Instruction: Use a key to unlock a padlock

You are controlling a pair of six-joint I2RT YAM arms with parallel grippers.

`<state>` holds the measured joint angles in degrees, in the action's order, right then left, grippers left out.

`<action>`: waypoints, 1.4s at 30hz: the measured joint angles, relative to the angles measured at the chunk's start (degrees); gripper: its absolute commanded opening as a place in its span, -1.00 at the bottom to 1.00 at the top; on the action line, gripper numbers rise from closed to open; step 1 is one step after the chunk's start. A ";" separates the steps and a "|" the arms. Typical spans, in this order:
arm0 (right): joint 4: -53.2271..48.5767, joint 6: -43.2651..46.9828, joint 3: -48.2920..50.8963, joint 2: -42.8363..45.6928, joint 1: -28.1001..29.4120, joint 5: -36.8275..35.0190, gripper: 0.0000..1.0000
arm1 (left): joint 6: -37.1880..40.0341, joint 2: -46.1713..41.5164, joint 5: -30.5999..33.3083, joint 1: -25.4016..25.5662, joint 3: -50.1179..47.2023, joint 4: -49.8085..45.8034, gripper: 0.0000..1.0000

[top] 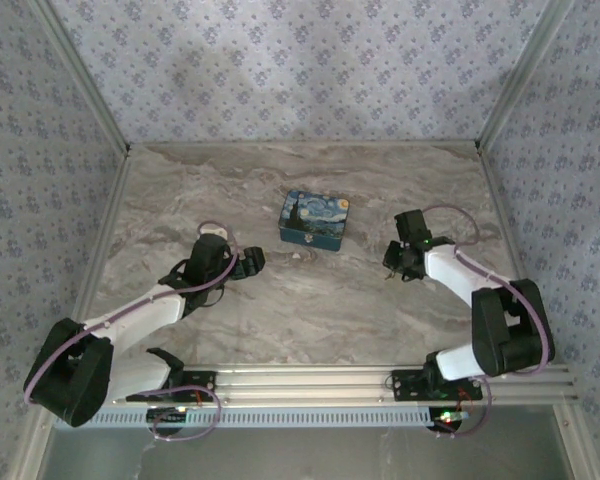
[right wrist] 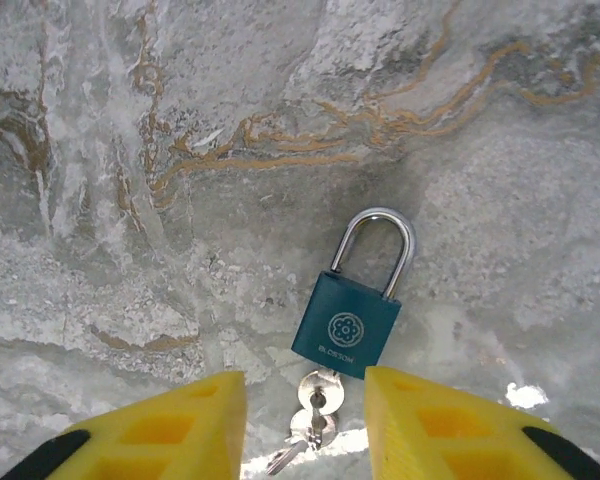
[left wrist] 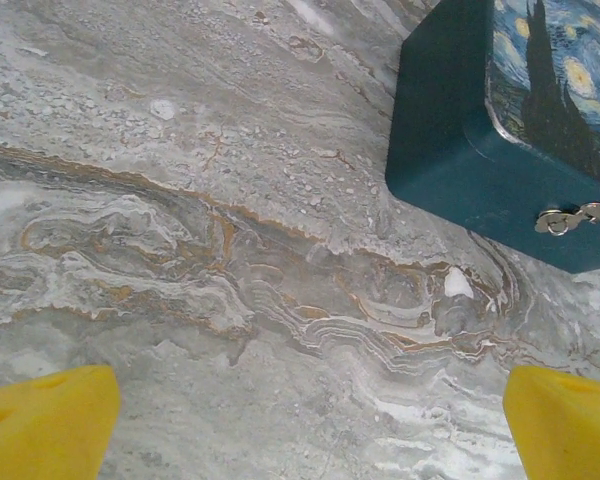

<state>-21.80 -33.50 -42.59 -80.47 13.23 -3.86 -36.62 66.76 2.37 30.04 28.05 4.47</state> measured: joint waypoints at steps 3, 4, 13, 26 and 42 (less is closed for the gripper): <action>-1.86 0.42 -0.48 2.58 -0.26 -0.85 0.16 | 0.24 -0.44 1.44 -0.02 0.66 -1.57 0.96; -2.49 0.76 -0.83 3.32 -0.35 -1.29 0.26 | 0.39 -0.63 2.05 -0.02 1.22 -2.58 0.96; -5.49 2.93 -5.62 7.37 -1.27 -9.92 1.00 | 4.17 -1.09 11.23 -3.72 12.98 -14.95 0.96; 20.17 19.54 4.42 7.54 -1.64 -32.37 1.00 | 20.96 4.85 25.88 -20.92 14.05 -12.92 0.96; 62.53 31.12 22.25 -3.13 -8.57 -22.71 1.00 | 32.15 18.34 20.48 -25.44 2.19 23.80 0.96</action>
<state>40.73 -2.37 -20.34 -83.59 4.67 -26.57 -4.47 85.10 22.85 4.60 30.24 28.27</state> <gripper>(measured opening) 0.999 0.983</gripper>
